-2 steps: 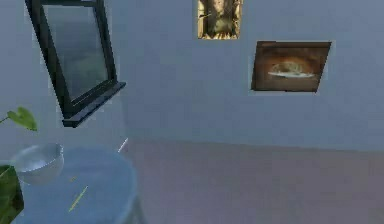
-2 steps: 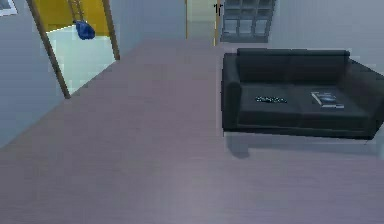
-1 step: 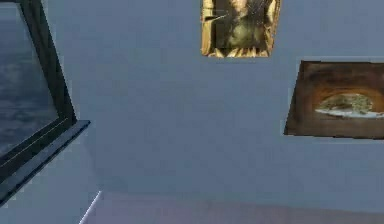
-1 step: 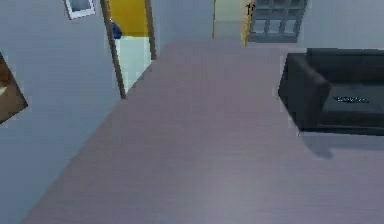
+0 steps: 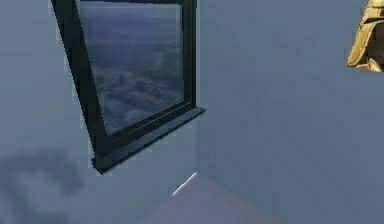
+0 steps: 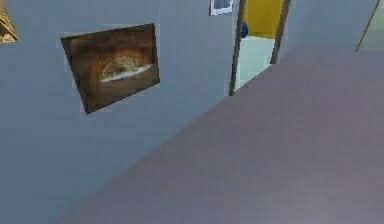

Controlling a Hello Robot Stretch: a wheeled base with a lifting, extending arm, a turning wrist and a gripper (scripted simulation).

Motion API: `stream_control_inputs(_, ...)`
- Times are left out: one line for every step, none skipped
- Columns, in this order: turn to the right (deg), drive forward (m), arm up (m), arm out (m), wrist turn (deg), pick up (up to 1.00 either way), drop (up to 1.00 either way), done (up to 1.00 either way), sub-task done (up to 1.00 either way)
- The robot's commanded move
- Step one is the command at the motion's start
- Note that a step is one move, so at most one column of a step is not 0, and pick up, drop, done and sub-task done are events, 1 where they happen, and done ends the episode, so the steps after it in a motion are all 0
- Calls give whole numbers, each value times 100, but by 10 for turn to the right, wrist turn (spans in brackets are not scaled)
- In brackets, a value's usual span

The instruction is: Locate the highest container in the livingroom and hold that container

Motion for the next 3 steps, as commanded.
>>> stream_control_inputs(0, 35, 0, 0, 0, 0, 0, 0, 0)
stream_control_inputs(-450, 0, 0, 0, 0, 0, 0, 0, 0)
stream_control_inputs(0, 35, 0, 0, 0, 0, 0, 0, 0)
